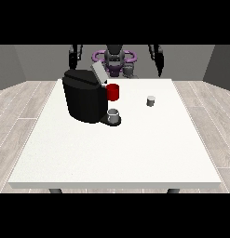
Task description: Insert the coffee pod into the coffee machine and close the lid
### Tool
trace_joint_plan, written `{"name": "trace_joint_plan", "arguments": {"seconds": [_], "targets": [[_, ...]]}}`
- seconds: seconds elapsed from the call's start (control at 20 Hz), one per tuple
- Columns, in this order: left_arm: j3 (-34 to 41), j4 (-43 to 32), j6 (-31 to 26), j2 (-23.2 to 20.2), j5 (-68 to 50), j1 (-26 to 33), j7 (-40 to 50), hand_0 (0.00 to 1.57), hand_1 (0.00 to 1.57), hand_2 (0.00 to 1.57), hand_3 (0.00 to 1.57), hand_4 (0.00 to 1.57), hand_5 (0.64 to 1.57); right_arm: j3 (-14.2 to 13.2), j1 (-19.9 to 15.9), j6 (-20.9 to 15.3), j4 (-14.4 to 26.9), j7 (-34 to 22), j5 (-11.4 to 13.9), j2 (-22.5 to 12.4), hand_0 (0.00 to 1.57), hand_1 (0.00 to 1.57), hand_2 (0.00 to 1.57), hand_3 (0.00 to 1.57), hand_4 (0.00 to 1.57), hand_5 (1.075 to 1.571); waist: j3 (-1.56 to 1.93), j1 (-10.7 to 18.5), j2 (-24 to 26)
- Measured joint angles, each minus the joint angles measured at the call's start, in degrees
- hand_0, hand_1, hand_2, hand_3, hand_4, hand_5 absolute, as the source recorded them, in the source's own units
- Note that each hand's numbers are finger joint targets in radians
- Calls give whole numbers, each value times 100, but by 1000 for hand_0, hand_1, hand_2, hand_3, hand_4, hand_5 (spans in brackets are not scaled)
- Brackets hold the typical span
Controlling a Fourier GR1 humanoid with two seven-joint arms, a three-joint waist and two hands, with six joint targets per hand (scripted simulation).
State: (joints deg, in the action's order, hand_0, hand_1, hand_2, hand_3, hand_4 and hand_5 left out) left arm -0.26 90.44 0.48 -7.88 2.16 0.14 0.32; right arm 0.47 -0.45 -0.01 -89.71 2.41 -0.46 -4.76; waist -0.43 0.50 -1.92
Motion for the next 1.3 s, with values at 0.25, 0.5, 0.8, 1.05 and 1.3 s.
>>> {"name": "trace_joint_plan", "arguments": {"seconds": [0.25,0.5,0.8,1.05,1.3], "targets": [[-10,-160,-422,-469,240,-77,-357,0,0,0,0,0,1571,-40,-66,-50,52,-199,-13,34,0,0,0,0,0,1571,30,-102,66],[207,-553,-938,-1426,576,-521,-567,0,0,0,0,0,1571,57,-202,-437,-94,-105,500,13,0,0,0,0,0,1571,37,-499,-205],[355,-1329,-1216,-1983,930,-1283,-501,0,0,0,0,0,1571,338,-495,-765,-269,-193,1011,137,0,0,0,0,0,1571,40,-905,-629],[460,-2199,-1383,-2312,1229,-1822,-657,0,0,0,0,0,1571,522,-635,-830,-379,-193,1177,247,0,0,0,0,0,1571,40,-1139,-982],[318,-2915,-1290,-2292,1678,-2132,-903,0,0,0,0,0,1571,635,-710,-988,-342,-283,1229,393,0,0,0,0,0,1571,40,-1156,-1184]]}}
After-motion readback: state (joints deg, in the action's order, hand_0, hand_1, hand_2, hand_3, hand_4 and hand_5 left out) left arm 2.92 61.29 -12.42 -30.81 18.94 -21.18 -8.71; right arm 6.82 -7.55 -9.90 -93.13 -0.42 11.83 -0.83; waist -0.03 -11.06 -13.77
